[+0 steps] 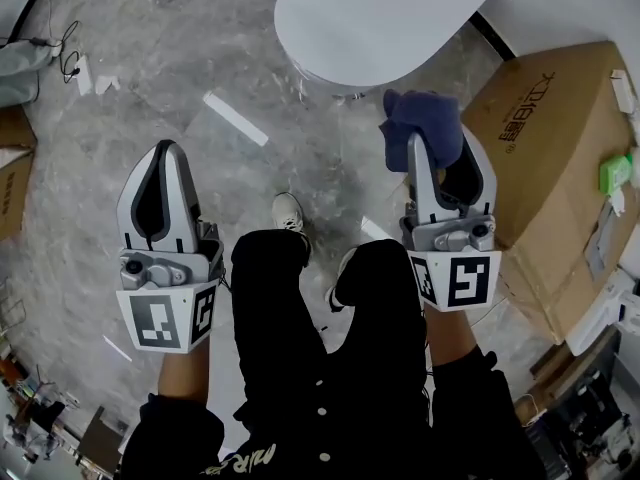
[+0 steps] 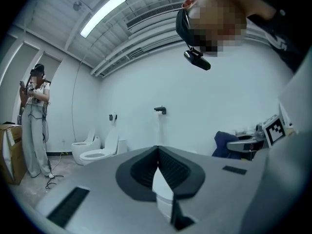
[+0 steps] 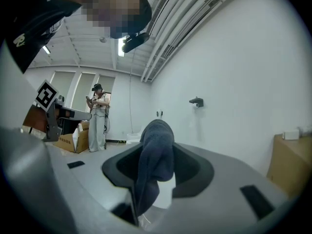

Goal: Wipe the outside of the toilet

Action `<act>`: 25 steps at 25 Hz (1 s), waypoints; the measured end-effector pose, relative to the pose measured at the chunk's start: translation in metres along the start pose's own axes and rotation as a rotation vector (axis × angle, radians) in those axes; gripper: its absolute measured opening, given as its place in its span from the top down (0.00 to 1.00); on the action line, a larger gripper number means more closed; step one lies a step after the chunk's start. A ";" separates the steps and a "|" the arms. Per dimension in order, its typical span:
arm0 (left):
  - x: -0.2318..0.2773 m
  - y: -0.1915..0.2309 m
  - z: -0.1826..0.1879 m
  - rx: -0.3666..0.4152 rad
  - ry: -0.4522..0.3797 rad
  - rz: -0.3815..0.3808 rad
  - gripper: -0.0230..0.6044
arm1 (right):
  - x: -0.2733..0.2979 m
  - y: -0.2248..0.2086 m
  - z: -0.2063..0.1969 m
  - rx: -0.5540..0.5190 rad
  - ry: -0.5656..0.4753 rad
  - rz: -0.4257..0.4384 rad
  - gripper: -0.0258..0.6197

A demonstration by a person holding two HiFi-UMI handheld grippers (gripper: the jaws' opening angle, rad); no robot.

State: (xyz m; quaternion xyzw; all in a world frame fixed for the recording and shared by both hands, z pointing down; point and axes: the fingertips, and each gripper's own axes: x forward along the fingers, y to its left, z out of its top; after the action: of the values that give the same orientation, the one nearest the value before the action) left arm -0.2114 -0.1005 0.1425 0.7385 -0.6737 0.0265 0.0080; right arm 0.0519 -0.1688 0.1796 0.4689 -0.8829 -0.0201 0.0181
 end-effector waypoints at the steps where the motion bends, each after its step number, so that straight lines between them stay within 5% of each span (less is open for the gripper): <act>1: 0.002 0.002 -0.011 0.001 -0.003 0.000 0.95 | 0.001 0.002 -0.011 -0.006 -0.006 0.001 0.71; 6: 0.012 0.008 -0.064 0.032 -0.030 -0.009 0.95 | 0.007 0.008 -0.064 -0.026 -0.052 -0.011 0.71; 15: 0.026 -0.007 -0.129 0.059 -0.138 -0.146 0.95 | 0.012 0.025 -0.146 -0.049 -0.172 -0.018 0.71; 25: 0.032 -0.012 -0.185 0.091 -0.169 -0.145 0.95 | 0.032 0.037 -0.210 -0.038 -0.208 -0.017 0.71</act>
State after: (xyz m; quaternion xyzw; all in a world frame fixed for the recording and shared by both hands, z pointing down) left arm -0.2014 -0.1221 0.3288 0.7846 -0.6147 -0.0061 -0.0806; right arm 0.0134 -0.1785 0.3915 0.4711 -0.8755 -0.0857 -0.0650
